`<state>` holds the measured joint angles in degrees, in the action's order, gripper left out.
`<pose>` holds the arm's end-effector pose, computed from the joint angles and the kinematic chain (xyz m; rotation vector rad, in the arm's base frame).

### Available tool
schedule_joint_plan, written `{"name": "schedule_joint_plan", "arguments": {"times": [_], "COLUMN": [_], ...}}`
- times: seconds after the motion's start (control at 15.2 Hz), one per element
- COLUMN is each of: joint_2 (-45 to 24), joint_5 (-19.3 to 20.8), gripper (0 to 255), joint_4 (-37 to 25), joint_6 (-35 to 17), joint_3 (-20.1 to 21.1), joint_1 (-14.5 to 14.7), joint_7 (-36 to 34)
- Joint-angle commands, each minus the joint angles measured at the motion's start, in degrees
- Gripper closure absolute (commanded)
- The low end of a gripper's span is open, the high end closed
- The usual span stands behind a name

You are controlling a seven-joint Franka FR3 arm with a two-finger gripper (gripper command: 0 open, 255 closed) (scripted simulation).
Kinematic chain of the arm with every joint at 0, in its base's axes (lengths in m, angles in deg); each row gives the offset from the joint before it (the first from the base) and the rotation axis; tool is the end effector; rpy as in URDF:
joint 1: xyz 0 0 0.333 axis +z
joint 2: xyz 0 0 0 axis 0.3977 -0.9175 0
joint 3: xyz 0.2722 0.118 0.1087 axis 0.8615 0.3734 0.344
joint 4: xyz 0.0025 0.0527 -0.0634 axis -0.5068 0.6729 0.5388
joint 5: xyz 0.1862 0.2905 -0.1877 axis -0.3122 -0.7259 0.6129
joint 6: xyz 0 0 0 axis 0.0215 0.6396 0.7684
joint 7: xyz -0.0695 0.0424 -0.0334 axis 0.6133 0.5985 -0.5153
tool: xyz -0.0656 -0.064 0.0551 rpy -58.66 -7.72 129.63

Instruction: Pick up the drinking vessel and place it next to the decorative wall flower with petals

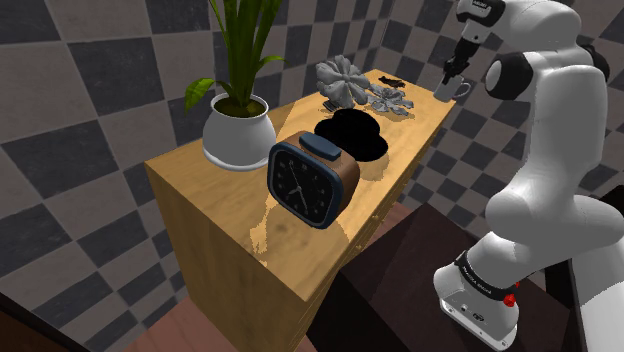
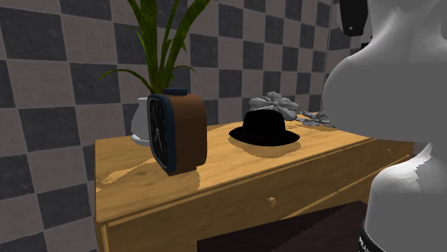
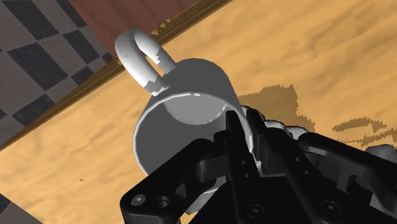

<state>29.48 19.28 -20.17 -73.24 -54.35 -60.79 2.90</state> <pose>0.5027 -0.5463 0.5065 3.0964 -0.3809 0.1030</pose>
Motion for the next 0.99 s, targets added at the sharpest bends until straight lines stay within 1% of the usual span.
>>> {"name": "schedule_joint_plan", "arguments": {"times": [0.0, 0.4, 0.92], "joint_2": [0.58, 1.9, 2.11], "joint_5": [0.1, 0.24, 0.04], "gripper": [255, 255, 255], "joint_4": [2.56, 9.57, 16.2], "joint_6": [-1.97, -7.52, -13.8], "joint_3": [-0.07, -0.19, -0.09], "joint_1": [0.51, 1.67, 2.55], "joint_7": [0.16, 0.74, 1.4]}}
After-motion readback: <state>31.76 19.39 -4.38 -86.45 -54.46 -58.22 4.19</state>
